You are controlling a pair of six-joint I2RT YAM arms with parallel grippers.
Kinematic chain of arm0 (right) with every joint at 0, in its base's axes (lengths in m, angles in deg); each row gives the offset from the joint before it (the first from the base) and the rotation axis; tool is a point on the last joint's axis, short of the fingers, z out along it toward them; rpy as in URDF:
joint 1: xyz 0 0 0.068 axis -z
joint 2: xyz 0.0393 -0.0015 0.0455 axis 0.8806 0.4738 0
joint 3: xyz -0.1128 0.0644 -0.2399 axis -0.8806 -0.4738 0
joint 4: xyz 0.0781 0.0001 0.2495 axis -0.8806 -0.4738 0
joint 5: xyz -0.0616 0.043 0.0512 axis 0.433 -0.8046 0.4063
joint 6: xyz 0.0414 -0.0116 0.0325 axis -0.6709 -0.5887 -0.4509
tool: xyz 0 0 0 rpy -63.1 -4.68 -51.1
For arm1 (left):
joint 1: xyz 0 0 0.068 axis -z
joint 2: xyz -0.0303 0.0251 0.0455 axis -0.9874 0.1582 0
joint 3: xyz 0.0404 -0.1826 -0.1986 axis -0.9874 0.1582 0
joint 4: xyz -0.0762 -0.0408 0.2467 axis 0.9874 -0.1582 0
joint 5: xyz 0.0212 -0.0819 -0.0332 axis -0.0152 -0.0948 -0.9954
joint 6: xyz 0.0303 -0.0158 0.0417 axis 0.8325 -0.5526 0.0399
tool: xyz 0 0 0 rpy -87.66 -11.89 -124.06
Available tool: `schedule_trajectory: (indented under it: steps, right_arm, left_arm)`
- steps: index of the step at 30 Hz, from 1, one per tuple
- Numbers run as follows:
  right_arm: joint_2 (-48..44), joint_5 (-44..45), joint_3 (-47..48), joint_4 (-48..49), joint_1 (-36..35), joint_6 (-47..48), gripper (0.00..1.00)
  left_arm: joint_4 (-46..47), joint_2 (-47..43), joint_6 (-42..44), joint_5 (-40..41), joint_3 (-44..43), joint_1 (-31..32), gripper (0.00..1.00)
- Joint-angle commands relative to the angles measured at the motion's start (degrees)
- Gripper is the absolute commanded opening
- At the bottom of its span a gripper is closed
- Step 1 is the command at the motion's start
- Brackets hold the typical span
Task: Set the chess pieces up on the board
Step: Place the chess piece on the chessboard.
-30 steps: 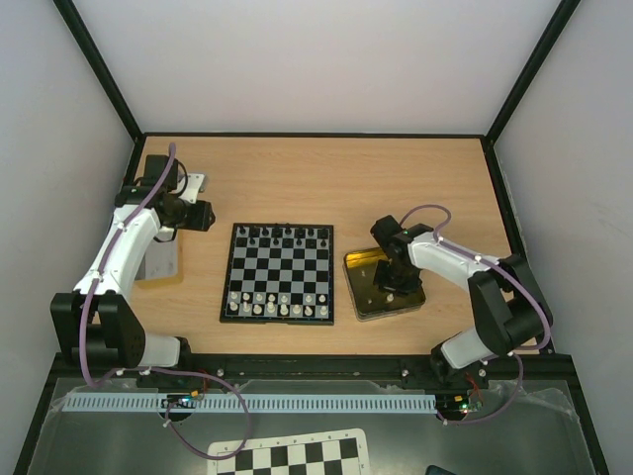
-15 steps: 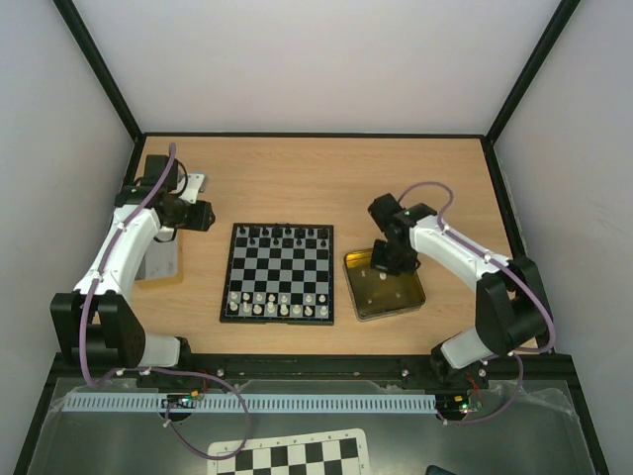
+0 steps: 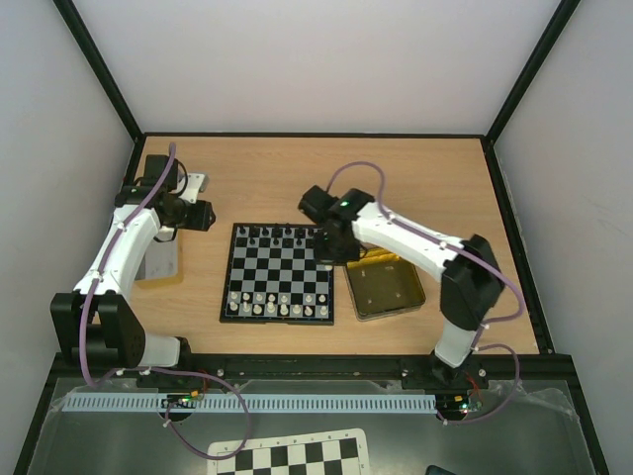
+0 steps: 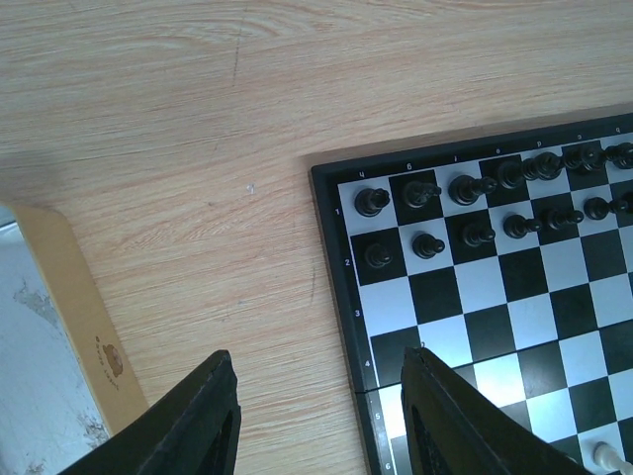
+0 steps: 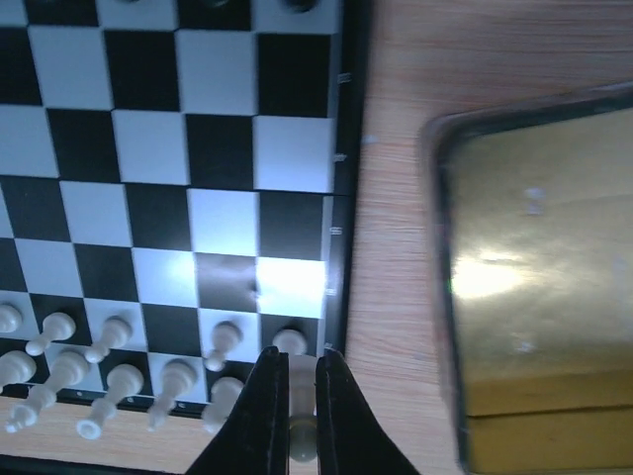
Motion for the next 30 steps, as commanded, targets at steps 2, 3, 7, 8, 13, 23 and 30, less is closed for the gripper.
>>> schedule_trajectory:
  steps: [2,3,7,8,13,23,30]
  right_arm:
    - [9.61,-0.45,8.88,-2.71,-6.24,-0.96,0.02]
    - [11.26,-0.60,10.53,-2.69,-6.96,-0.81,0.02]
    - [16.28,-1.02,13.83,-1.90,-8.44,-0.73,0.02]
    - [16.84,-1.45,13.60,-1.20,-8.51,-0.71,0.02]
    - [18.69,-1.79,12.52,0.88,-8.89,-1.20,0.02]
    - [20.85,-1.10,13.08,1.26,-11.67,-1.67,0.02]
    - [20.03,-2.09,10.84,2.29,-12.45,-2.46,0.02]
  left_arm:
    - [0.58,-0.88,0.14,-0.68,-0.36,0.19,0.46]
    - [0.64,-0.96,0.13,-0.71,-0.18,0.19,0.46]
    - [0.74,-1.48,0.05,-0.07,0.27,0.19,0.47]
    - [0.77,-1.56,0.04,0.08,0.29,0.19,0.47]
    - [1.37,-1.64,-0.37,1.55,0.38,0.19,0.47]
    - [1.92,-1.58,-0.57,1.72,0.91,0.19,0.48]
    - [1.92,-1.51,-0.46,1.54,1.08,0.19,0.47]
